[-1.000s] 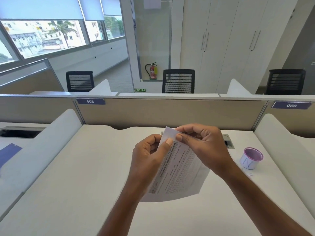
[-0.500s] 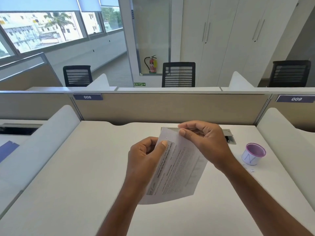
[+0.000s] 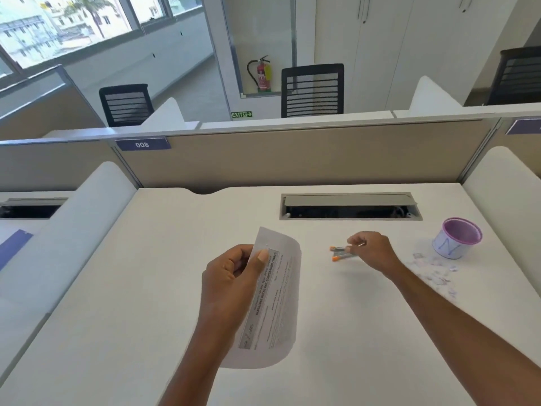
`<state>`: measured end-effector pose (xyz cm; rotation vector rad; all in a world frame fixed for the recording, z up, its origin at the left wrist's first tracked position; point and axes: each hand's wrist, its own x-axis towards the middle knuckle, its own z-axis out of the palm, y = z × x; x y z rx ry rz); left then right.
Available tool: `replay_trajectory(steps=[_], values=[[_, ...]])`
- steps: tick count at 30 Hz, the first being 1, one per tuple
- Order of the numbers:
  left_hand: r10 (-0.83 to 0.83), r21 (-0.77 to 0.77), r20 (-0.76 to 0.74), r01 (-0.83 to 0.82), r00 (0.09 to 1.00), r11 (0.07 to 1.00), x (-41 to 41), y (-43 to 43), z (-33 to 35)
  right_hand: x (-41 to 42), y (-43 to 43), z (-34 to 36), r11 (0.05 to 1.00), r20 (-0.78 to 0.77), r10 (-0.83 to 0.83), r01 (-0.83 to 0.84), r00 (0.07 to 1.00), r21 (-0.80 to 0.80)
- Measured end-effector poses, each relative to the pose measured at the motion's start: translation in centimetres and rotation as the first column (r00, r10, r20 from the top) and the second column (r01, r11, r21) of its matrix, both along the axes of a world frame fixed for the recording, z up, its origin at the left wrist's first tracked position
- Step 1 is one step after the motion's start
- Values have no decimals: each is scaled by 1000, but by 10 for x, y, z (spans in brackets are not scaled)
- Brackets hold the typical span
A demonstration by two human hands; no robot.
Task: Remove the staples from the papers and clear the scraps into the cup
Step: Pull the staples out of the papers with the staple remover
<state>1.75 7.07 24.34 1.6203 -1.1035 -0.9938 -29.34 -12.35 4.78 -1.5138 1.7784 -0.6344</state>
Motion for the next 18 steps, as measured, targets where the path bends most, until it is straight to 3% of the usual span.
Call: replay_trajectory(steps=[6,11,15,18], values=[[12,44,-5,-12,1000,999,-1,-10,-9,0,-26,-49,981,-402,192,-188,895,50],[16,64,-7,-15,1000,998,-1,-18,-13,4,-36,-61,939,-671,301,-334,677,85],[19,84,-18,-18,1000,996,0,-22,-14,3,-39,-61,919,-732,318,-384,602,84],[29,92,-19,-27,999,995,0,-24,-14,1,-41,-53,918,-680,349,-380,645,110]])
